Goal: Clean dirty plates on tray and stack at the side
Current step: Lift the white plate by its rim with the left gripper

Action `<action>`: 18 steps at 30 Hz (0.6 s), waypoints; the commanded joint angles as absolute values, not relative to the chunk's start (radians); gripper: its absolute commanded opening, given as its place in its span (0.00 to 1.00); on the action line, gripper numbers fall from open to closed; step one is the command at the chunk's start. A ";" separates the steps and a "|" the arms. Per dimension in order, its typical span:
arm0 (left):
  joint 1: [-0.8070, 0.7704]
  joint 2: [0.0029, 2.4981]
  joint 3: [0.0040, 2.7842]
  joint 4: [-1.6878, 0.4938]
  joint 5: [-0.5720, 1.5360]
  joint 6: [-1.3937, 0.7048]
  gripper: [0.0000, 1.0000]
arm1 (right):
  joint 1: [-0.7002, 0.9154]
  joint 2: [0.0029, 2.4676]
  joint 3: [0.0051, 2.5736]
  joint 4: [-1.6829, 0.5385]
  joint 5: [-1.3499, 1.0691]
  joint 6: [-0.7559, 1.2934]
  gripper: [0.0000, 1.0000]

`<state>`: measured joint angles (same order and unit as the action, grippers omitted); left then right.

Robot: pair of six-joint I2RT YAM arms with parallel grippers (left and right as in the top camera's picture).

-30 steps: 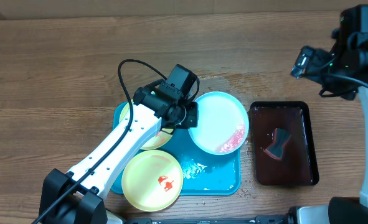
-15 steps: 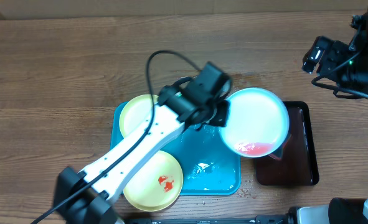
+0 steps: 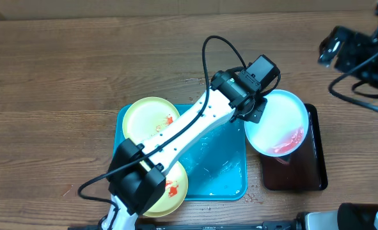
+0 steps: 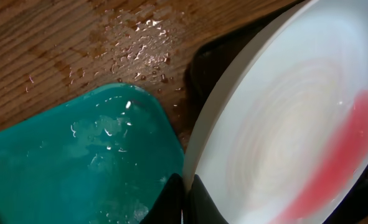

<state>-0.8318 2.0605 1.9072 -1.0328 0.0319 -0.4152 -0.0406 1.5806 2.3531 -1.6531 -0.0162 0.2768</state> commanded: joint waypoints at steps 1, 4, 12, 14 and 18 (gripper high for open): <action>-0.848 2.089 1.947 -1.021 -0.026 -0.387 0.04 | -0.070 1.560 2.444 -1.641 0.006 0.257 1.00; -0.870 2.093 1.948 -1.014 -0.088 -0.368 0.04 | -0.086 1.560 2.490 -1.635 0.002 0.257 1.00; -0.986 2.093 1.948 -0.994 -0.361 -0.313 0.04 | -0.091 1.560 2.562 -1.608 -0.020 0.258 1.00; -1.002 2.093 1.948 -0.994 -0.417 -0.310 0.04 | -0.091 1.560 2.569 -1.604 -0.029 0.258 1.00; -1.015 2.093 1.948 -0.998 -0.490 -0.310 0.04 | -0.091 1.560 2.575 -1.602 -0.032 0.261 1.00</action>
<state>-1.0153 2.0892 1.9133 -0.9997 -0.3569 -0.3313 -0.0853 1.5745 2.5515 -1.6085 -0.0231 0.2649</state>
